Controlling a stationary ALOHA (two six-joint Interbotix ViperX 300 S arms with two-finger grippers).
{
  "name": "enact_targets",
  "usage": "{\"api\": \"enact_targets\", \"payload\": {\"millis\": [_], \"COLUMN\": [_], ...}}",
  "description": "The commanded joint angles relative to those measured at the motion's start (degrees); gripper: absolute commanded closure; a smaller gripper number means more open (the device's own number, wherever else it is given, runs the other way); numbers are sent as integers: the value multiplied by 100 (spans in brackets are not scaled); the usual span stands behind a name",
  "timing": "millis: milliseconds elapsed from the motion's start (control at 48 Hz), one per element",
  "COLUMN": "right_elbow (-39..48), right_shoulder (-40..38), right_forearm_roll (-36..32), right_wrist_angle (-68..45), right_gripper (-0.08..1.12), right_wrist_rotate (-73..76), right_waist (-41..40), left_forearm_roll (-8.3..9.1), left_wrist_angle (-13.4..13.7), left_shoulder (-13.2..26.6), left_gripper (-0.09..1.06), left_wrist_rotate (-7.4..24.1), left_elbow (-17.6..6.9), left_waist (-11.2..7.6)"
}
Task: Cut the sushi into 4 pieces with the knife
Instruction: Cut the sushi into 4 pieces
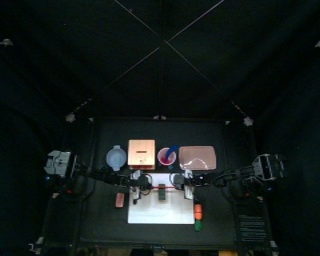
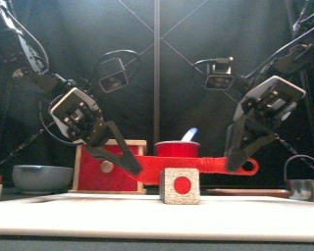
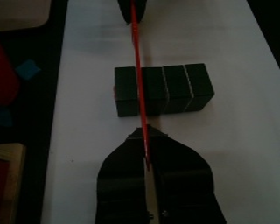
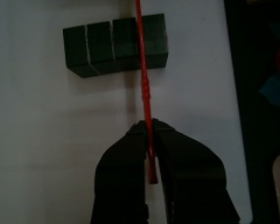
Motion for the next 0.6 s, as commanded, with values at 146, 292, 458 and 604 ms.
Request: {"api": "enact_targets", "payload": {"millis": [146, 292, 458, 604], "right_elbow": [-114, -193, -237, -255], "right_shoulder": [334, 598, 492, 308], "right_forearm_roll": [44, 18, -97, -237], "right_wrist_angle": [-79, -79, -79, -53], "right_gripper": [97, 97, 97, 97], "right_wrist_rotate": [9, 0, -9, 0], "right_waist": [9, -26, -246, -466], "left_forearm_roll": [-26, -44, -18, 158], "left_wrist_angle": [-26, -26, -18, -9], "left_shoulder": [378, 642, 571, 343], "left_gripper": [69, 70, 70, 70], "left_wrist_rotate": [0, 26, 44, 53], "left_elbow": [-149, -229, -281, -264], "left_waist": [-18, 35, 211, 413]}}
